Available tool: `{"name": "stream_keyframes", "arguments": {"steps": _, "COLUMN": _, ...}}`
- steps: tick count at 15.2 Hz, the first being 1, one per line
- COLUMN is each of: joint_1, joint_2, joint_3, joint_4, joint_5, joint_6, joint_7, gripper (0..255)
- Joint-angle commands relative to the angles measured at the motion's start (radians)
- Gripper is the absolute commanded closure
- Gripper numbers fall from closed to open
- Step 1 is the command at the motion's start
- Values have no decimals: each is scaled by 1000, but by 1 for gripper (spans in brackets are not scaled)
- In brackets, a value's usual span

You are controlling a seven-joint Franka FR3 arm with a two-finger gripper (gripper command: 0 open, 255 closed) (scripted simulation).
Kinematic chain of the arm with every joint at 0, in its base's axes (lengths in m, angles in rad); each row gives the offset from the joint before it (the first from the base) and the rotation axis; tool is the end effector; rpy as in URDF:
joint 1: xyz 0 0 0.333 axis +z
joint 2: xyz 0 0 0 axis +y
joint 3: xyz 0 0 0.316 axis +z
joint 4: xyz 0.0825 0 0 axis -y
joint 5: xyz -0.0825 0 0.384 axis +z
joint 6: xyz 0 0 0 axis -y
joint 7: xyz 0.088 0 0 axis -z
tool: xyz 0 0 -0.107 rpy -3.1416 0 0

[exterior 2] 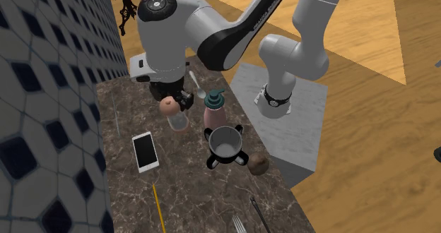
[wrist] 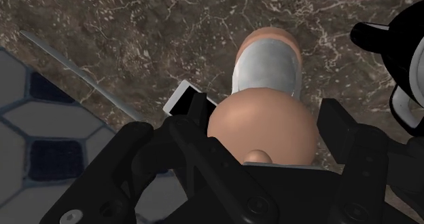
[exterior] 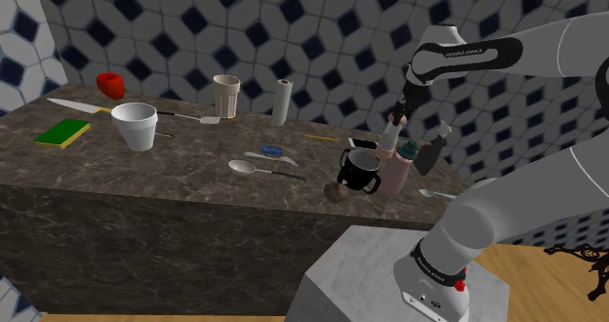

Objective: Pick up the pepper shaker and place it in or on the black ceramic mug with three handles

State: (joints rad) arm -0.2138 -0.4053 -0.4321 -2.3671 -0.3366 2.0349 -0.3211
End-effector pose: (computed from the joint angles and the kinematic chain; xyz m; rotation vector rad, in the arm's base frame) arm 0.3351 -0.2874 0.4687 2.9865 -0.2285 -0.0258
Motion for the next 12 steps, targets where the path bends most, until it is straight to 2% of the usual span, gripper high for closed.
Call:
{"name": "stream_keyframes", "arguments": {"steps": 1, "joint_1": 0, "joint_2": -11, "joint_3": 6, "joint_4": 17, "joint_5": 2, "joint_6": -28, "joint_7": -2, "gripper": 255}}
{"name": "stream_keyframes", "arguments": {"steps": 12, "joint_1": 7, "joint_2": -34, "joint_3": 30, "joint_4": 145, "joint_5": 20, "joint_6": -178, "joint_7": -22, "gripper": 255}}
